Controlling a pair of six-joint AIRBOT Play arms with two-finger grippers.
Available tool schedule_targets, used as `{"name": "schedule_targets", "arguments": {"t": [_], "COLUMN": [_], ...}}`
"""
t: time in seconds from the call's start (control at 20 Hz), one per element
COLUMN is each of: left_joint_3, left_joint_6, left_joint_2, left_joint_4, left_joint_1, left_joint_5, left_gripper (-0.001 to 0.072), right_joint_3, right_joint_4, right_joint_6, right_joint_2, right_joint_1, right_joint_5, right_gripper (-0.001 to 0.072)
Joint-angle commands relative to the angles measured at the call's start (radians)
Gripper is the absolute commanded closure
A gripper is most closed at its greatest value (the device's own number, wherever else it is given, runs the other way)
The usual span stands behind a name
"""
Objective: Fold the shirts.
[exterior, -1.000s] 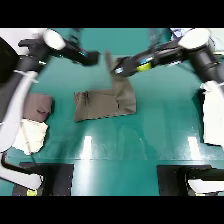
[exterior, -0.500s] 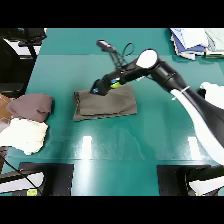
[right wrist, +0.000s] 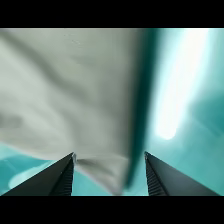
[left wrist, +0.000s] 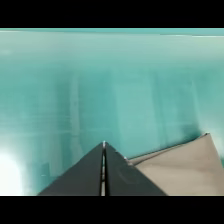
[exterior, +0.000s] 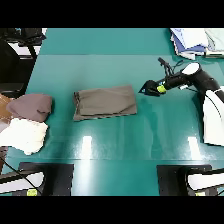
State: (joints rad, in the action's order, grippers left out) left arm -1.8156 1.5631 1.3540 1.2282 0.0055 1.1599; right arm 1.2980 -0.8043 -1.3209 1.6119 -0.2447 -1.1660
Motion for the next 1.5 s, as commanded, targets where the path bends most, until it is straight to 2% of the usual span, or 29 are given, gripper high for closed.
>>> {"name": "schedule_targets", "arguments": {"t": [0.0,0.35,0.4,0.55,0.6,0.85,1.1,1.3,1.45], "left_joint_3": [0.001,0.001,0.001,0.003,0.003,0.003,0.003,0.003,0.003], "left_joint_6": [-0.001,-0.027,-0.027,-0.027,-0.027,-0.039,-0.053,-0.053,-0.052], "left_joint_2": [0.010,0.013,0.013,0.013,0.013,0.013,0.013,0.013,0.013], "left_joint_4": [-0.028,-0.033,-0.035,-0.070,-0.065,-0.055,-0.055,-0.055,-0.061], "left_joint_1": [0.000,0.000,0.000,-0.007,-0.024,-0.175,-0.314,-0.370,-0.386], "left_joint_5": [0.003,0.032,0.038,0.048,0.047,0.042,0.017,-0.042,-0.082], "left_gripper": [0.0675,0.0675,0.0675,0.0676,0.0676,0.0675,0.0675,0.0675,0.0675], "right_joint_3": [-0.013,0.199,0.232,0.300,0.322,0.477,0.490,0.490,0.490], "right_joint_4": [0.055,0.055,0.054,0.051,0.050,0.042,-0.012,-0.158,-0.167], "right_joint_6": [-0.014,-0.014,-0.014,-0.014,-0.014,-0.019,-0.056,-0.079,-0.093], "right_joint_2": [0.085,0.305,0.329,0.348,0.345,0.312,0.138,0.003,-0.050], "right_joint_1": [0.034,-0.164,-0.188,-0.230,-0.229,-0.087,0.233,0.496,0.679], "right_joint_5": [-0.044,-0.080,-0.076,-0.014,-0.003,-0.072,-0.070,-0.080,-0.087], "right_gripper": [0.0202,0.0204,0.0227,0.0637,0.0693,0.0694,0.0694,0.0694,0.0694]}}
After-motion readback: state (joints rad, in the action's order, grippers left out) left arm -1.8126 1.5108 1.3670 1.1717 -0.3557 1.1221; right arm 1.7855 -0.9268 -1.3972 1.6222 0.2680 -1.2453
